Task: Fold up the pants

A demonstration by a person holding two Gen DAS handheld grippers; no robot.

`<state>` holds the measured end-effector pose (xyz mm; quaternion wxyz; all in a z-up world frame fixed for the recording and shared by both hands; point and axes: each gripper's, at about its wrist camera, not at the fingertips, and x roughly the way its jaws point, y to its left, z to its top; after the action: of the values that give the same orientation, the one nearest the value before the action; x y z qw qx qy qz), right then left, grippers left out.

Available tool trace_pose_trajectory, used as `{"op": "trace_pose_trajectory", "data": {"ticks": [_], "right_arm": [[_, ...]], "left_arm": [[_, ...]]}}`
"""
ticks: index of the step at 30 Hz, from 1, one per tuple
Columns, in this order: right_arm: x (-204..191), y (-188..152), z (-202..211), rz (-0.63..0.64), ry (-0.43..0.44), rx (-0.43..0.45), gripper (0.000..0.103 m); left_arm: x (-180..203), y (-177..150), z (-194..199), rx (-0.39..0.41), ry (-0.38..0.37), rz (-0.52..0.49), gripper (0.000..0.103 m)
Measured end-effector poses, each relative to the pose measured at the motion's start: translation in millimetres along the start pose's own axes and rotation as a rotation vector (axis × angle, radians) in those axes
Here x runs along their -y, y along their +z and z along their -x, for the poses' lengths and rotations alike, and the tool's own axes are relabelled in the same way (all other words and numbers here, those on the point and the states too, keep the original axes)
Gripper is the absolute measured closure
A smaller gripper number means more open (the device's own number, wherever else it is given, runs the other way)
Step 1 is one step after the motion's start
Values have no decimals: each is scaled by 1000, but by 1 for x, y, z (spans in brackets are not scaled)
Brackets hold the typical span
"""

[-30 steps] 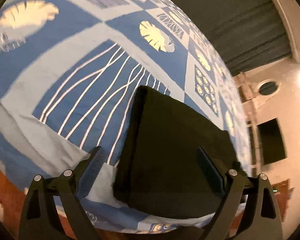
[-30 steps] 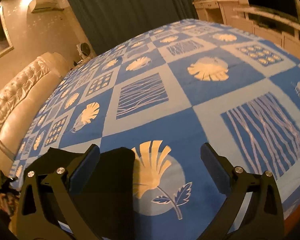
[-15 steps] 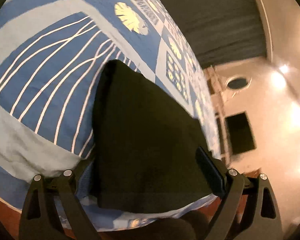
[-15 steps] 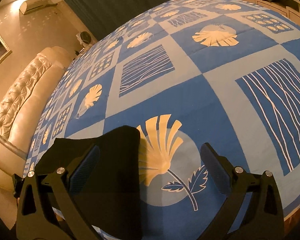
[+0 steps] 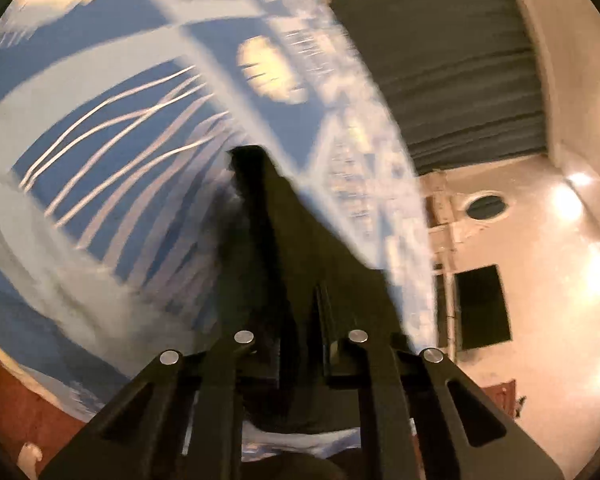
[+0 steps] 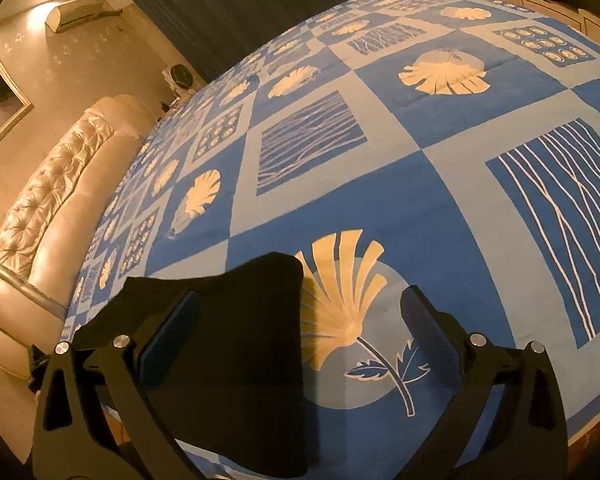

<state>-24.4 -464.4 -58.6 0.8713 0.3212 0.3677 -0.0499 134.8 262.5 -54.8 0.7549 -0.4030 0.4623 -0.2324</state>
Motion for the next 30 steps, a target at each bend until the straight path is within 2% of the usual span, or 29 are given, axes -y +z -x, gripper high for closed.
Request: {"op": "trace_pose_trajectory", "data": {"ticks": [3,7,10,15,18,20,24,25,26,28,30], "right_arm": [[1,2,2,-20,15,4,2],[-2,2,4,-39,43,2,2],[-13,1,7,-17,73,1,2],[-33,-2,7,13,131,-22,2],[-41,-7,2,23,154,-55,2],[-44,-11,0,25,164,-71,2],[-49,-15,-4,29,197,-103,2],[-49,-15,-4,22,211,-107,2],[-49,-15,-4,6,233,-113,2],[-48,-15,-4,-35,279,-127,2],[-45,-15,-5,-95,340,-146,2]], "left_arm": [[50,-7,4,2,-59,-75,90],[125,-27,-12,-30,-86,-216,90],[185,-52,-46,-86,-130,-301,90],[243,-107,-118,-207,-73,-448,90],[256,-145,-173,-284,-4,-532,90],[257,-169,-211,-320,72,-575,89],[252,-203,-252,-363,190,-620,84],[252,-208,-256,-366,193,-622,81],[255,-213,-258,-374,174,-620,73],[264,-219,-253,-382,97,-608,67],[276,-222,-232,-337,64,-632,51]]}}
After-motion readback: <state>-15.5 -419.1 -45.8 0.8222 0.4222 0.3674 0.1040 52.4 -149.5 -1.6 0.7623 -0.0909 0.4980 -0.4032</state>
